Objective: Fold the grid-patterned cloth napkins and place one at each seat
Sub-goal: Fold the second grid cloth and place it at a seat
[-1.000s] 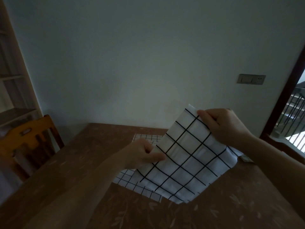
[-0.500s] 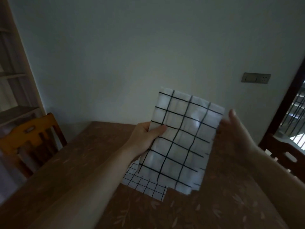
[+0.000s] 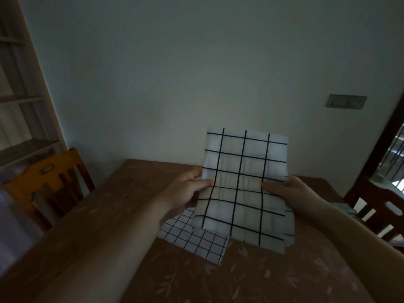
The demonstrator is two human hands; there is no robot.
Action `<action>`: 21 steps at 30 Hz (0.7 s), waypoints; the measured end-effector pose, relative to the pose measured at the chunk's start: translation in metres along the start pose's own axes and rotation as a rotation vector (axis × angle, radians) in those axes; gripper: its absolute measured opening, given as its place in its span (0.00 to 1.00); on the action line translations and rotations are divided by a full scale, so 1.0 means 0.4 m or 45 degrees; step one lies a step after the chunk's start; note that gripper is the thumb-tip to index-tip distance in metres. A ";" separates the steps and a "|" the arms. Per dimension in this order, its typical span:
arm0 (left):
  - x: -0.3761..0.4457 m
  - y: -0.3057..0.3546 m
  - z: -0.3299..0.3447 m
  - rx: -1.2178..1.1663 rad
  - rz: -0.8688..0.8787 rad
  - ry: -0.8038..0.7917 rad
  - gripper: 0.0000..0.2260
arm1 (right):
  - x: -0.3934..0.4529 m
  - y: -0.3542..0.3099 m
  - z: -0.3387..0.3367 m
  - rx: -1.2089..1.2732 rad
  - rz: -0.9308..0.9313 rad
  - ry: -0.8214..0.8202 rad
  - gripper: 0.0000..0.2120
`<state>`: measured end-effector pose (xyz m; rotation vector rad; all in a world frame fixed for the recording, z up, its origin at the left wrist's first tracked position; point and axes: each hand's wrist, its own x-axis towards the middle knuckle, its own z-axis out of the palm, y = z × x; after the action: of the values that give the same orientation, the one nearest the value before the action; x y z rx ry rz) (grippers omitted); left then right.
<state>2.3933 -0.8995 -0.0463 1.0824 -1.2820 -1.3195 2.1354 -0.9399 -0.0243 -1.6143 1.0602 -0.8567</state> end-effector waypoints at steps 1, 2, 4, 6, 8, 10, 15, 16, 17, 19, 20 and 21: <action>-0.001 0.000 -0.002 -0.073 -0.014 0.017 0.05 | 0.000 -0.003 -0.001 0.067 0.041 -0.029 0.09; -0.005 0.001 0.000 -0.138 -0.019 0.023 0.06 | 0.002 -0.004 -0.004 0.162 0.072 -0.066 0.11; -0.008 -0.005 -0.002 -0.192 -0.018 0.035 0.10 | -0.001 -0.011 -0.002 0.237 0.074 -0.153 0.17; -0.012 -0.002 -0.002 -0.231 -0.007 0.060 0.10 | -0.027 -0.021 -0.003 0.063 -0.022 -0.164 0.15; -0.003 -0.004 -0.012 -0.310 -0.026 0.142 0.11 | -0.031 -0.034 -0.015 -0.047 -0.095 -0.119 0.24; 0.003 -0.009 -0.010 -0.307 -0.059 0.158 0.11 | -0.029 -0.041 -0.021 -0.095 -0.116 -0.157 0.33; -0.004 -0.019 -0.019 -0.239 -0.326 0.045 0.28 | -0.012 -0.019 -0.035 -0.283 -0.326 -0.098 0.29; -0.010 -0.016 -0.020 -0.165 -0.337 0.020 0.29 | -0.013 -0.014 -0.038 -0.289 -0.355 -0.094 0.31; -0.016 -0.012 -0.017 -0.089 -0.327 0.001 0.27 | -0.014 -0.013 -0.039 -0.287 -0.380 -0.080 0.32; -0.026 -0.003 0.000 0.067 -0.251 0.001 0.16 | -0.020 -0.006 -0.038 -0.309 -0.403 -0.078 0.31; -0.023 -0.005 0.003 0.144 -0.190 0.057 0.10 | -0.020 0.005 -0.040 -0.352 -0.387 -0.078 0.28; -0.023 -0.005 0.008 0.216 -0.125 0.135 0.06 | -0.017 0.022 -0.044 -0.408 -0.378 -0.111 0.25</action>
<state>2.3915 -0.8901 -0.0485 1.3309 -1.2929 -1.2249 2.1149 -0.9407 -0.0281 -2.0981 0.9441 -0.8288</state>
